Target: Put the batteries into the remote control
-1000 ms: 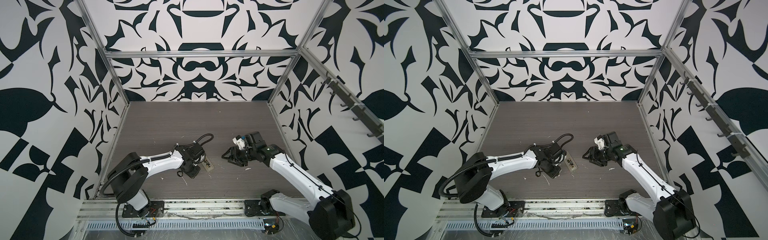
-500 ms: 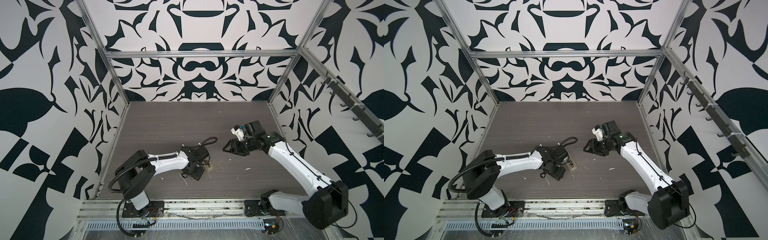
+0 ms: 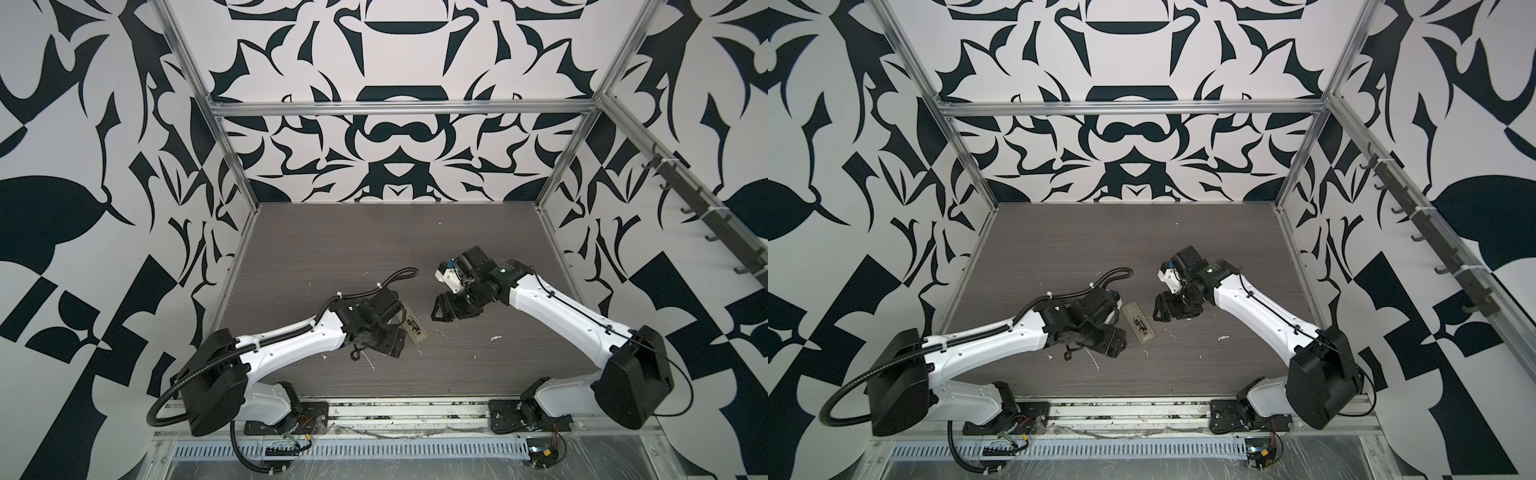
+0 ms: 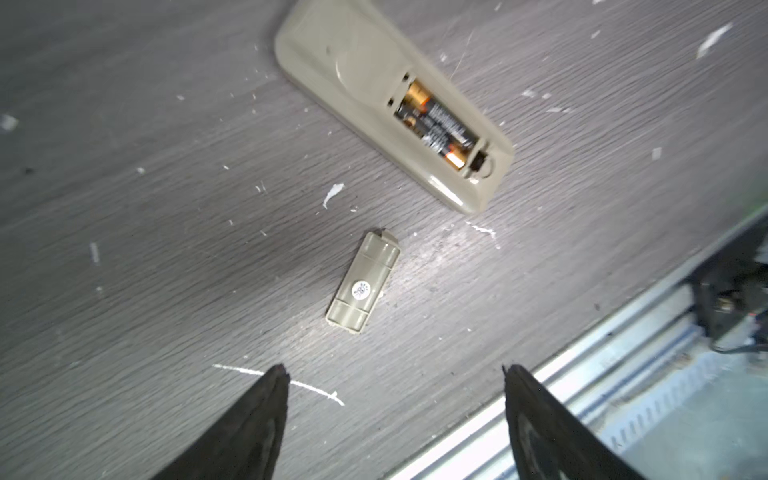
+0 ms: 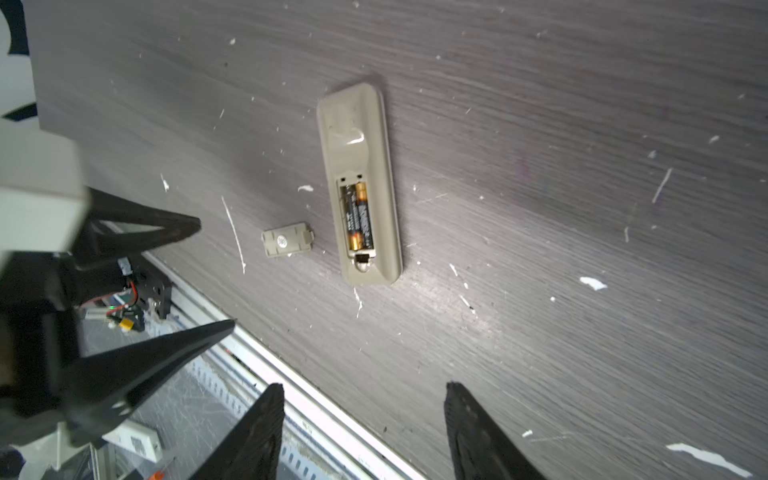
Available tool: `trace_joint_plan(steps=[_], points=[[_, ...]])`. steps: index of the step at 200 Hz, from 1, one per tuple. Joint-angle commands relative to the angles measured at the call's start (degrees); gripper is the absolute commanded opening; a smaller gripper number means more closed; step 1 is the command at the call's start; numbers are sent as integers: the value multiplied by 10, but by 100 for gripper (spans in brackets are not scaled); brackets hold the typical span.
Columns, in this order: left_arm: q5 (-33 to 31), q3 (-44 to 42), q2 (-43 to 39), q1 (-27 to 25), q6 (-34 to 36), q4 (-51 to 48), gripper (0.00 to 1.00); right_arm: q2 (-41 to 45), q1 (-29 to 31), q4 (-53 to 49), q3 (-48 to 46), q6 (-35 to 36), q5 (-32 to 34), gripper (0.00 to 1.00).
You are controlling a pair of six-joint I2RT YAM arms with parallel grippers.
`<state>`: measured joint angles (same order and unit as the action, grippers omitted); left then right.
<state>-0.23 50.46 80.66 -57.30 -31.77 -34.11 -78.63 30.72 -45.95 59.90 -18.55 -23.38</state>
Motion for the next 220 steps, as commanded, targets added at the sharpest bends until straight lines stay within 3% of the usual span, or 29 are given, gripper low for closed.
trace_joint_plan(steps=[1,55,118,166,220], points=[[-1,15,41,0,18,-13,84,22,-21,29,-25,-38,-5,65],[-37,55,129,-5,54,-16,64,70,-54,18,-69,-66,1,65],[-83,73,192,-25,79,-35,59,100,-71,15,-85,-79,2,65],[-91,61,211,-48,53,-23,39,111,-78,22,-91,-93,-5,64],[-69,49,178,-53,43,1,22,117,-80,39,-95,-105,-23,64]])
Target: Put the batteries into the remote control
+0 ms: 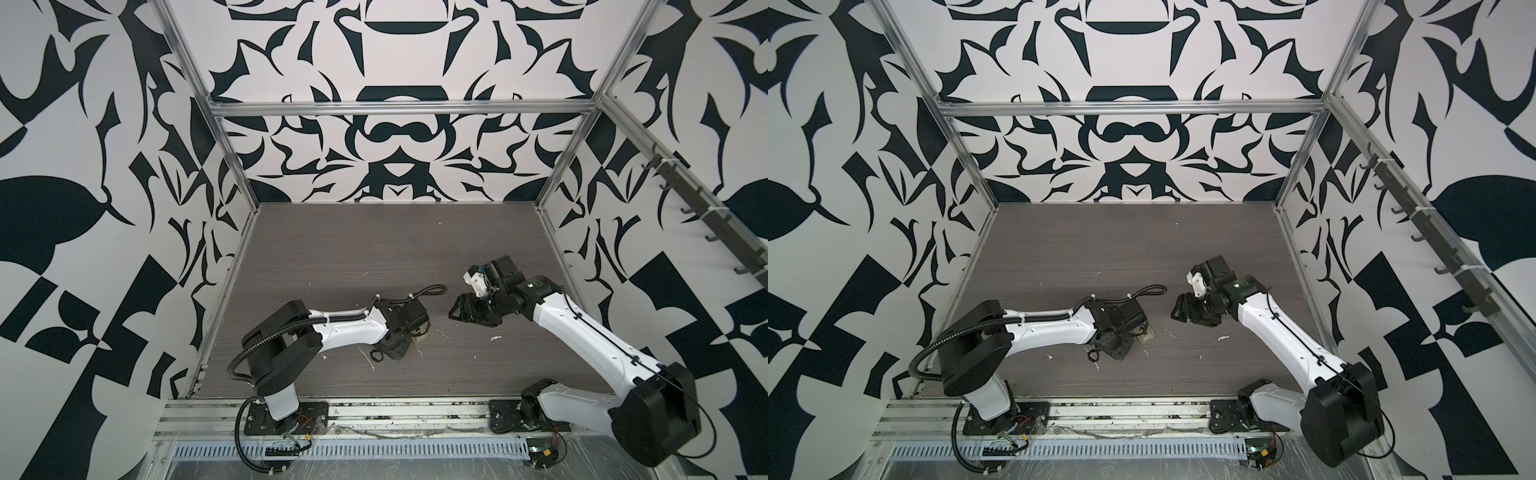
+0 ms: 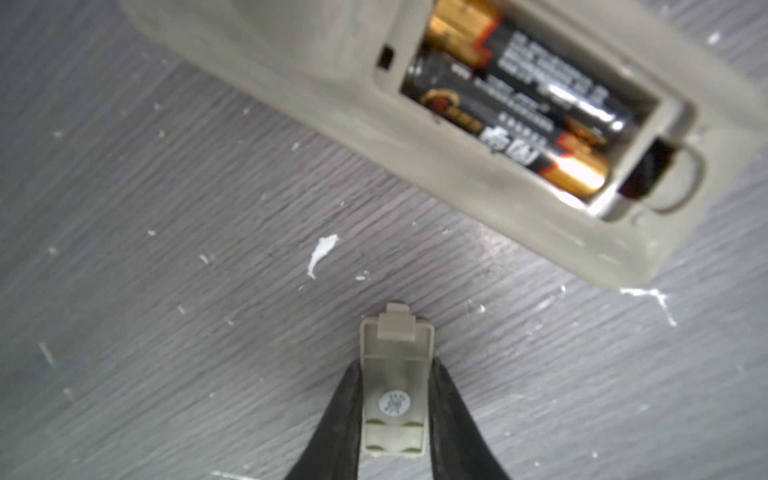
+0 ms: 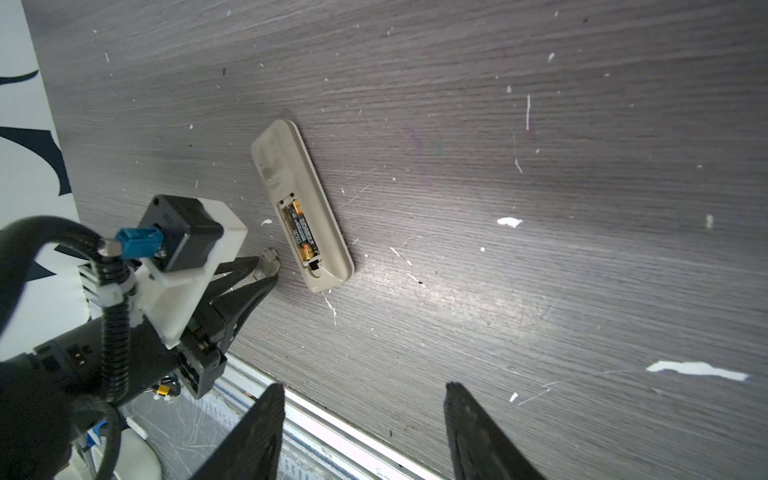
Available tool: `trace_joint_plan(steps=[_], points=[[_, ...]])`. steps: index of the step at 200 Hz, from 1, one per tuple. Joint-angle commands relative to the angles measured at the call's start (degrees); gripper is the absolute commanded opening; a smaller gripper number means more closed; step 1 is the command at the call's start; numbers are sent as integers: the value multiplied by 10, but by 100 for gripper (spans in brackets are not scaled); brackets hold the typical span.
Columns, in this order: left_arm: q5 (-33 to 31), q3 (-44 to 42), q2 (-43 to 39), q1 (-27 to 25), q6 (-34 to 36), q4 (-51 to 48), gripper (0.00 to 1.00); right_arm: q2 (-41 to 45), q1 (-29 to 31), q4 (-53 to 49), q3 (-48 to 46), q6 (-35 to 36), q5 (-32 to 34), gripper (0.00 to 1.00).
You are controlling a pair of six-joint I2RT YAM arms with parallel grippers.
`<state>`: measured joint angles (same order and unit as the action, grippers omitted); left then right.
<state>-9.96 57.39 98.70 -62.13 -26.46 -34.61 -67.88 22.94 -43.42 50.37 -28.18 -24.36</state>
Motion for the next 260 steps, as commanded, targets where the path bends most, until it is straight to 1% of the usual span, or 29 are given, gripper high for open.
trace_joint_plan(steps=[1,21,57,88,107,136,163,186,190,194,215,223,245,251,260], points=[[29,-21,-4,-5,-10,6,22,9,-2,13,0,-9,-13,64],[37,-25,-25,-5,-13,10,17,13,-2,14,6,-8,-10,64],[48,-17,-58,1,-20,9,14,40,-2,47,-8,-16,-27,64],[65,-21,-100,28,-44,15,13,70,-2,72,-17,-14,-51,64],[92,-24,-139,50,-58,25,13,83,-2,80,-13,0,-69,64],[146,-10,-195,95,-71,32,13,107,-1,124,-13,9,-112,63],[232,1,-238,138,-87,59,13,131,-2,195,-13,-6,-159,61],[292,22,-252,159,-98,71,13,137,-2,264,-7,-30,-209,61],[301,26,-252,162,-101,71,13,137,-2,271,-5,-33,-215,61],[310,30,-271,165,-103,74,13,135,-2,276,-2,-35,-221,61],[348,48,-288,178,-119,86,13,125,-1,304,12,-50,-244,63],[351,55,-291,183,-121,85,13,121,-2,317,14,-59,-247,63],[326,69,-293,203,-112,46,16,120,-2,294,22,-41,-214,63],[309,64,-299,210,-109,41,19,119,-2,287,22,-38,-203,63],[251,66,-300,219,-104,3,22,115,-1,270,22,-31,-190,63]])
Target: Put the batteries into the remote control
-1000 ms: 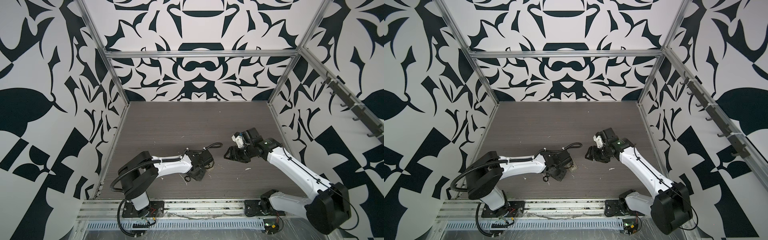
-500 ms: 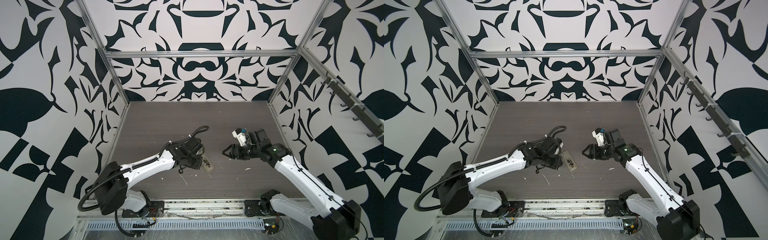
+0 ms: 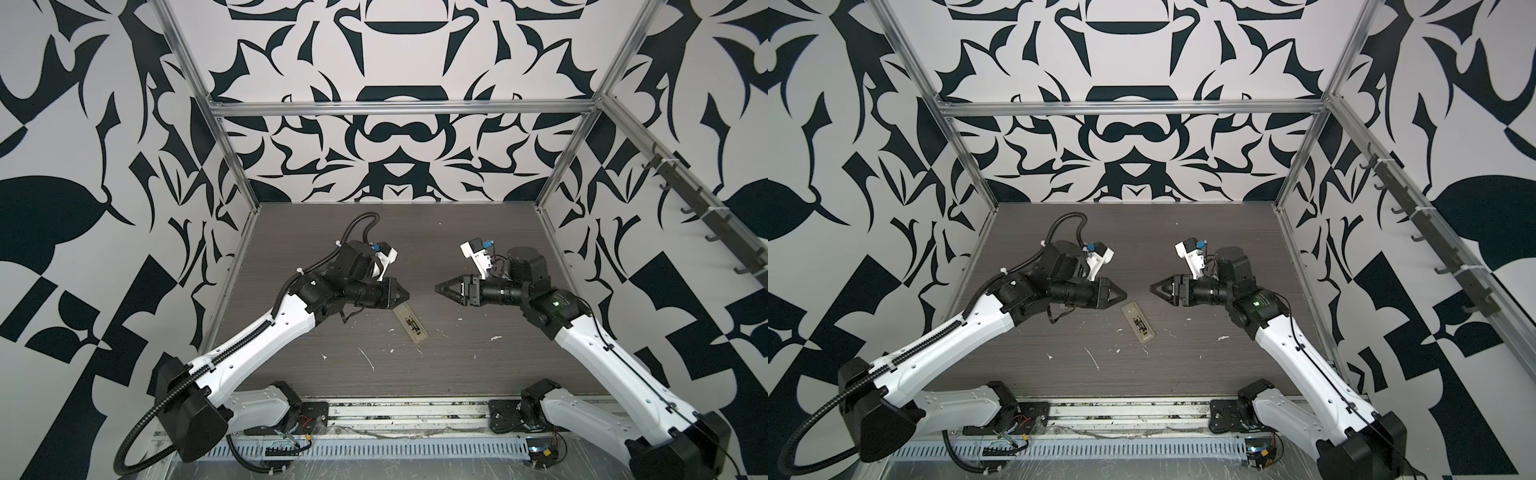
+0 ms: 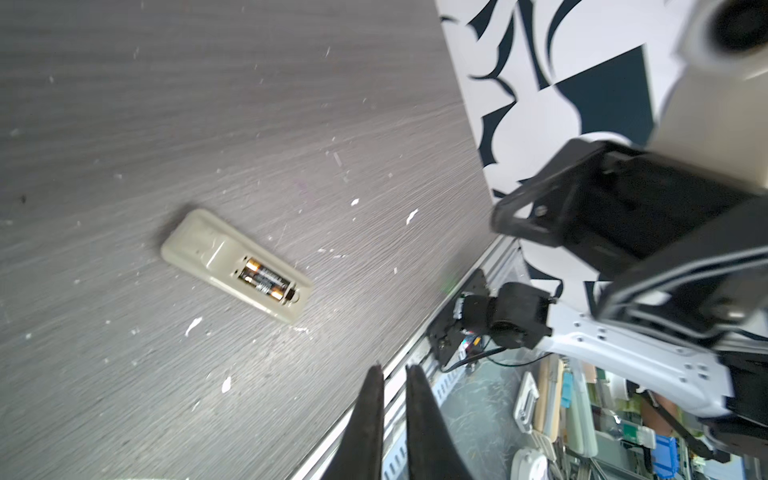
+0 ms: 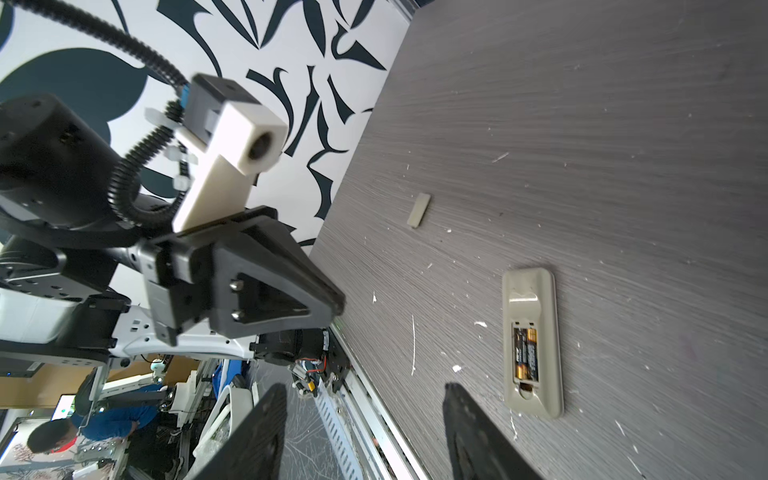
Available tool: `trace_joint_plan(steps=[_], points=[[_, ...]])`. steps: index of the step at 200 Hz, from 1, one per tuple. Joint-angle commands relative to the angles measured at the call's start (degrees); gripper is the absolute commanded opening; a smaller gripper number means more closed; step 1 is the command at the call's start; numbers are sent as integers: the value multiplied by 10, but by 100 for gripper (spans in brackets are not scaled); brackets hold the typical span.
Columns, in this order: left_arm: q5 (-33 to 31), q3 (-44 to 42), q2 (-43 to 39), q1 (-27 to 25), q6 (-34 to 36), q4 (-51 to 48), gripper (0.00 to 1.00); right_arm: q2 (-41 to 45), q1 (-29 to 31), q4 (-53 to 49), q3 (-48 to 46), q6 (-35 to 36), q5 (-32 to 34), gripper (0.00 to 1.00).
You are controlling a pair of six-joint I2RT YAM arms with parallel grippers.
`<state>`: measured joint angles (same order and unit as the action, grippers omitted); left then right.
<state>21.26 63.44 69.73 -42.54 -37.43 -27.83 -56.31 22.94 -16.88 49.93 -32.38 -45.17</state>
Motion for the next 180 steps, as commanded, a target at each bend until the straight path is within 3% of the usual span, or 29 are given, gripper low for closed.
trace_joint_plan(steps=[1,20,43,67,90,107,154,180], points=[[-67,5,-10,24,6,-69,22,-2,-1,2,27,12,20,63],[-159,22,-3,53,3,-156,30,-12,-2,-53,34,39,49,64],[-197,30,-1,88,8,-186,39,-13,-2,-85,36,58,89,64],[-209,46,17,142,17,-226,41,-28,-2,-123,47,73,125,64],[-206,62,48,169,27,-236,46,-49,-2,-156,56,89,150,67],[-195,59,62,171,20,-235,59,-85,7,-203,78,120,171,69],[-122,-22,12,175,-29,-140,79,-202,110,-285,144,153,322,77],[-88,-37,0,192,-26,-134,84,-261,154,-289,177,140,354,79]])
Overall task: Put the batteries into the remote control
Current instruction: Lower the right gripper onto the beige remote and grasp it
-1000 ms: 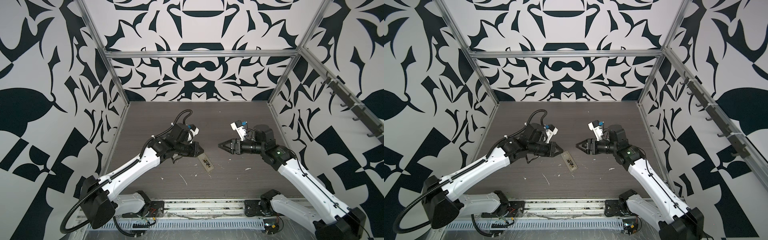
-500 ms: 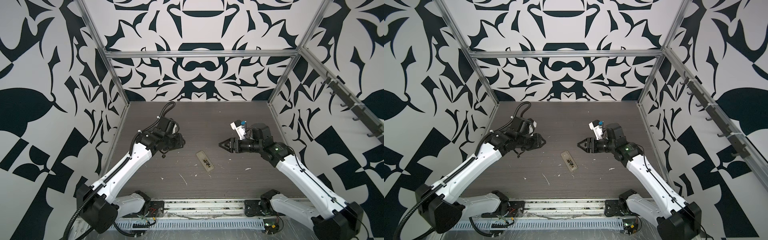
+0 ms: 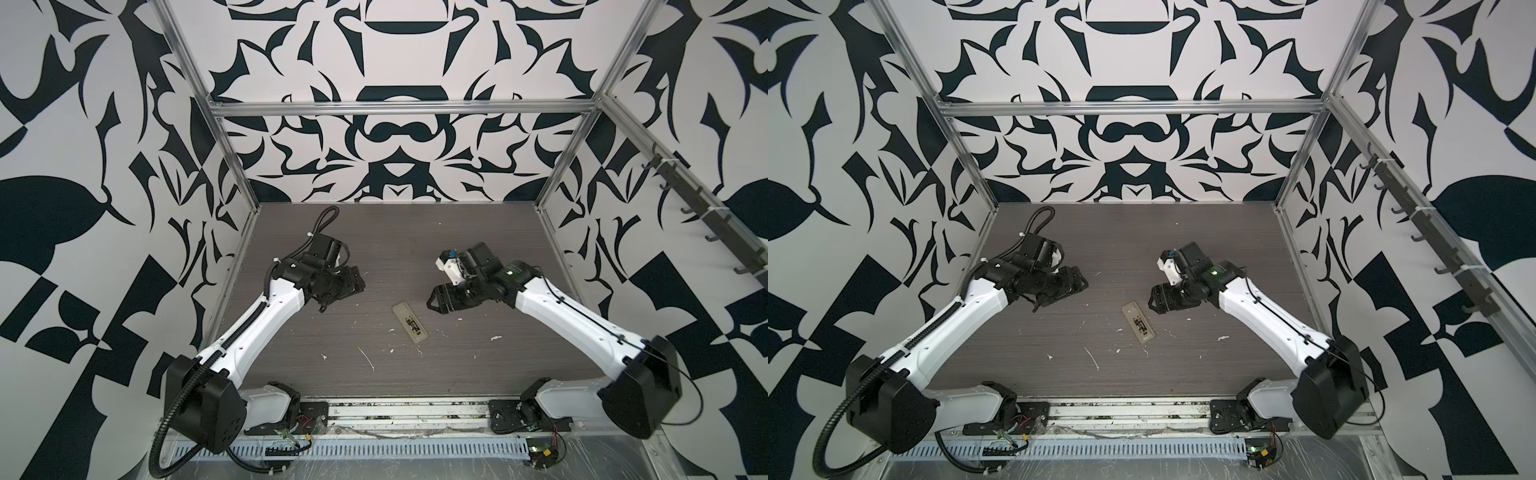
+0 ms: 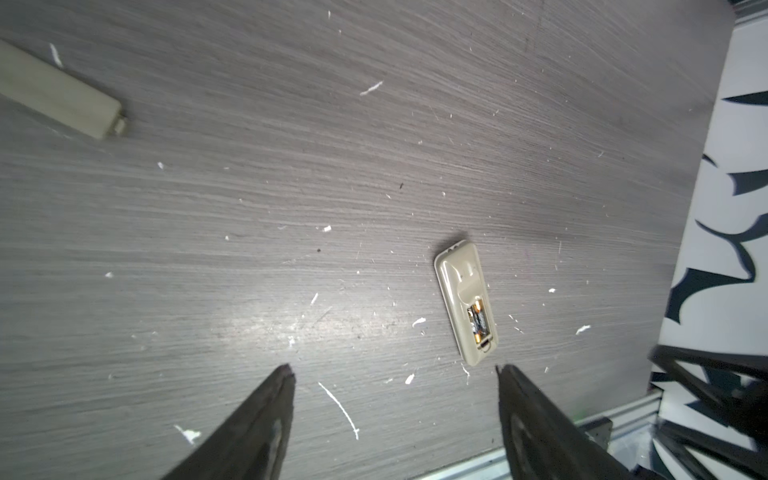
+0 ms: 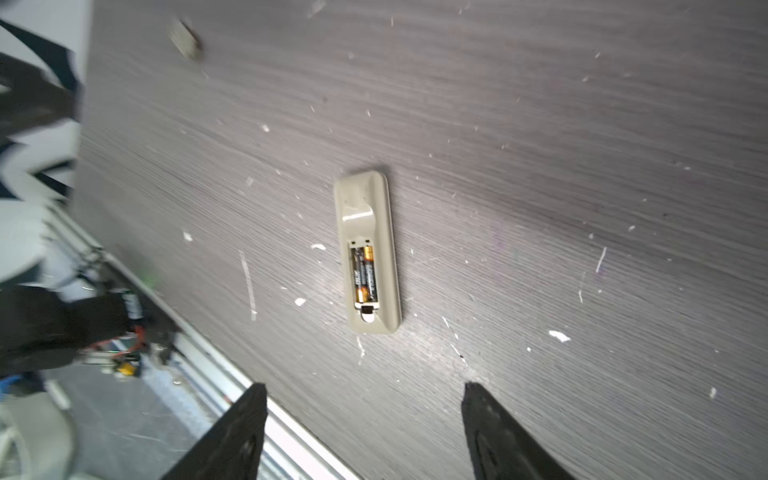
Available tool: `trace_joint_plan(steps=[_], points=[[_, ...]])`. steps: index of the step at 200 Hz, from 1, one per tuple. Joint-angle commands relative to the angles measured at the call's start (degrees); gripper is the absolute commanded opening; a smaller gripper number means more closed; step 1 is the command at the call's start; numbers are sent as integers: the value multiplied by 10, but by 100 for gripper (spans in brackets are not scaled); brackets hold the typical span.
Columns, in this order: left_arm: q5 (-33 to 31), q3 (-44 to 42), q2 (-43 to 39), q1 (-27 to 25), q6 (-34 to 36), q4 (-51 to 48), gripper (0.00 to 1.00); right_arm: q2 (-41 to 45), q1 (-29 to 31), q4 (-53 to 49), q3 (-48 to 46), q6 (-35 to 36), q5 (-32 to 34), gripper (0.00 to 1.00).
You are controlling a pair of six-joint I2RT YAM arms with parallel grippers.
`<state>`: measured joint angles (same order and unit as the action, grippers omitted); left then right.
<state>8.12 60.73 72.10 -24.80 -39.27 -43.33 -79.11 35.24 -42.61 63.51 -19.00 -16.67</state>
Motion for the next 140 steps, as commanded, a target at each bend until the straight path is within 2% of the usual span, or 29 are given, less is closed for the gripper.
trace_joint_plan(steps=[1,19,82,140], points=[[44,-10,-24,15,-8,21,84,-35,33,-33,42,6,71,79],[56,-15,-25,27,-3,19,89,-70,65,-37,58,8,97,80],[141,-59,-50,111,-12,61,92,-161,126,-17,63,-7,166,82],[159,-53,-41,123,3,59,92,-223,157,24,55,-13,203,82]])
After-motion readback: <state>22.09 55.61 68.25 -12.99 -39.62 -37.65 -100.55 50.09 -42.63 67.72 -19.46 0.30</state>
